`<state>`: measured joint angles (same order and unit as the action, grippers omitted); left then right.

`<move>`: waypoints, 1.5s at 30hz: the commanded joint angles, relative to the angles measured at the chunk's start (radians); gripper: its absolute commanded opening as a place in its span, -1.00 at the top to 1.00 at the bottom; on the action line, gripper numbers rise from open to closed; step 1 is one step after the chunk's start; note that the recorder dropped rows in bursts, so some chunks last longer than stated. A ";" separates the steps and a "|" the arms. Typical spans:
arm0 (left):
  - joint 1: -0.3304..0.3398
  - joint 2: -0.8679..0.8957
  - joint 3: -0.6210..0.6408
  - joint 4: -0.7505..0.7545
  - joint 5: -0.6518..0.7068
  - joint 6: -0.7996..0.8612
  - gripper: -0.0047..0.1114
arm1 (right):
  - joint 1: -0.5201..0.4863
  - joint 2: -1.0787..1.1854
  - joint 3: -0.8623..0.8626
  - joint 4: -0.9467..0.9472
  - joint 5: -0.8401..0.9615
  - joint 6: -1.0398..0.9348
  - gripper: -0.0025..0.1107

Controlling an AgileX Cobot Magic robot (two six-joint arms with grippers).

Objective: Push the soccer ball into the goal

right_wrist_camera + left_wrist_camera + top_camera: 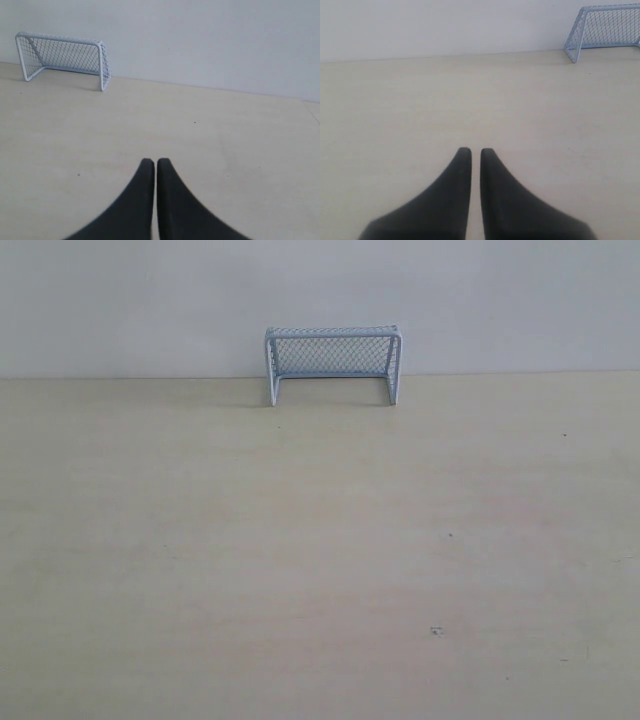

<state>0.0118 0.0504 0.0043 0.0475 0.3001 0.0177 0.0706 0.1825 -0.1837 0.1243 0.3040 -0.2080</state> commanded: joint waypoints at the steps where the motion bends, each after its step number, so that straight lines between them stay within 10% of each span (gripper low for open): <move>1: 0.005 -0.003 -0.004 -0.007 -0.012 -0.009 0.81 | -0.004 -0.033 0.045 0.000 -0.052 0.014 0.96; 45: 0.005 -0.003 -0.004 -0.007 -0.012 -0.009 0.81 | -0.004 -0.183 0.184 -0.001 0.029 0.047 0.96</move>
<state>0.0118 0.0504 0.0043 0.0475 0.3001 0.0177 0.0706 0.0067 -0.0001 0.1243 0.3283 -0.1677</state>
